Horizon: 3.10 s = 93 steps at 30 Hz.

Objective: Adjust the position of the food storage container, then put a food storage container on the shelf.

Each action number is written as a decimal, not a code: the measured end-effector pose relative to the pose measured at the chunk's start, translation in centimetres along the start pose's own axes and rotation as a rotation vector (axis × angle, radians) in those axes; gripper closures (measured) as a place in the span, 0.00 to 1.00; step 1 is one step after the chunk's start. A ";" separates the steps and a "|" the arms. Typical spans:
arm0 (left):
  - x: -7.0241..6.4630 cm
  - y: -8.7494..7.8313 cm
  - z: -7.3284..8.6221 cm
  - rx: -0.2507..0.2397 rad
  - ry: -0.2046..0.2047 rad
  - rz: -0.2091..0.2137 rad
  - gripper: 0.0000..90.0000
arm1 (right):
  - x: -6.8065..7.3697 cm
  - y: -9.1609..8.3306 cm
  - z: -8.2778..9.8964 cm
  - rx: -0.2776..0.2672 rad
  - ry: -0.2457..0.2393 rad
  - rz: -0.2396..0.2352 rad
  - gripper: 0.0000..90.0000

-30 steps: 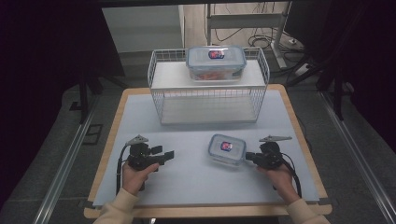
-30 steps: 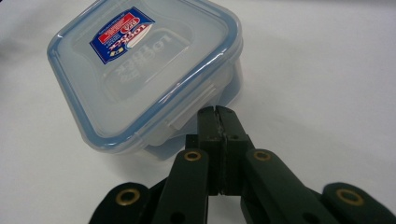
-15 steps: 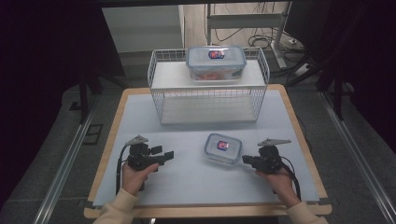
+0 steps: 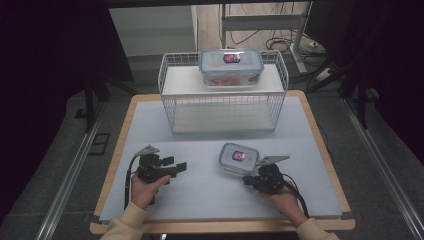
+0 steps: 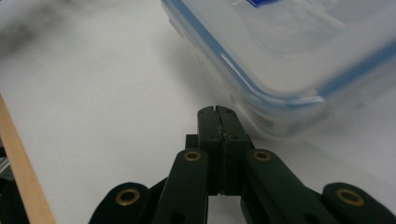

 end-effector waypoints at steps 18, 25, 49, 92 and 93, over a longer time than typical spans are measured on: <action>-0.1 0.2 0.1 0.009 -0.006 0.003 0.33 | -3.7 -0.8 -0.8 -0.050 0.079 0.055 1.00; -0.1 0.1 0.1 0.007 -0.007 0.004 0.33 | -3.6 -1.0 -0.7 -0.057 0.082 0.045 1.00; -0.2 0.1 0.0 0.000 -0.013 0.001 0.33 | -5.3 -4.6 1.2 -0.106 0.127 0.010 0.99; -6.4 13.2 -5.2 0.181 -0.105 0.184 0.26 | -9.5 -2.7 -4.1 -0.109 0.273 -0.140 0.29; -6.5 13.7 -5.1 0.191 -0.131 0.203 0.27 | -9.5 -2.5 -4.2 -0.106 0.285 -0.160 0.30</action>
Point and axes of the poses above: each handheld gripper's, and its own axes: y roughly forward along the jaws, z roughly out of its underside, x roughly to its left, the point moved 8 cm from there along y, roughly forward along the jaws, and after that the axes turned 8 degrees about x, right-handed, at the moved point
